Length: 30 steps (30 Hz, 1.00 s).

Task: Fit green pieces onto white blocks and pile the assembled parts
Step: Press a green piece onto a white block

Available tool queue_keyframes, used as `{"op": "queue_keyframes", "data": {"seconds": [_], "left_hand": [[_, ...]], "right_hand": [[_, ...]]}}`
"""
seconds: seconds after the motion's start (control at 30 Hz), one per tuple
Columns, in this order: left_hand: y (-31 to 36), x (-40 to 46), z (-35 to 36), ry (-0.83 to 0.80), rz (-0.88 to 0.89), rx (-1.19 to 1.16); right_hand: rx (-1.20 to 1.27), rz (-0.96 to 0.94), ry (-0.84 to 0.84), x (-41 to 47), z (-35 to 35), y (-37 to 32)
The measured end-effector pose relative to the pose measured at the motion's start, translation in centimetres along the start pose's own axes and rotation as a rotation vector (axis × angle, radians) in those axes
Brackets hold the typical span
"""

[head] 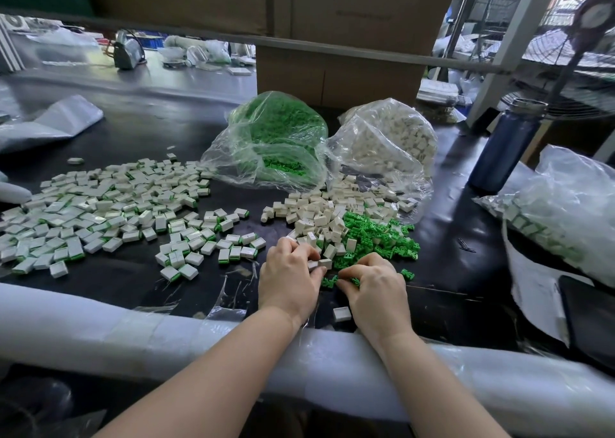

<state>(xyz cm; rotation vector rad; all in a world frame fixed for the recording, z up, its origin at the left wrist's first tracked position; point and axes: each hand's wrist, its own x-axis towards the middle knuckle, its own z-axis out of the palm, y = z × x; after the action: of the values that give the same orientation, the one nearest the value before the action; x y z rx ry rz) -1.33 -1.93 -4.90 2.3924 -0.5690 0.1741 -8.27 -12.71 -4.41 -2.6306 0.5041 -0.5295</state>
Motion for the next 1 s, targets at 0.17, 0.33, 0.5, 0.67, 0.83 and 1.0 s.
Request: {"op": "queue_keyframes", "data": {"seconds": [0.17,0.33,0.5,0.67,0.83,1.0], "left_hand": [[0.1,0.3,0.0,-0.02,-0.038,0.035],[0.3,0.5,0.0,-0.05,-0.08,0.044],[0.5,0.8,0.0,-0.062,-0.103,0.063],[0.4,0.8,0.1,-0.036,-0.095,0.027],[0.3,0.4,-0.3,0.035,-0.049,-0.213],[0.6,-0.2,-0.9,-0.01,-0.057,-0.4]], "right_hand": [[0.008,0.026,0.001,0.1,0.2,0.3],[0.052,0.034,0.006,0.1,0.1,0.3],[0.091,0.03,0.006,0.0,0.0,0.2],[0.154,0.05,0.033,0.1,0.0,0.5],[0.309,0.114,0.056,0.2,-0.1,1.0],[0.432,0.139,0.09,0.1,-0.2,1.0]]}}
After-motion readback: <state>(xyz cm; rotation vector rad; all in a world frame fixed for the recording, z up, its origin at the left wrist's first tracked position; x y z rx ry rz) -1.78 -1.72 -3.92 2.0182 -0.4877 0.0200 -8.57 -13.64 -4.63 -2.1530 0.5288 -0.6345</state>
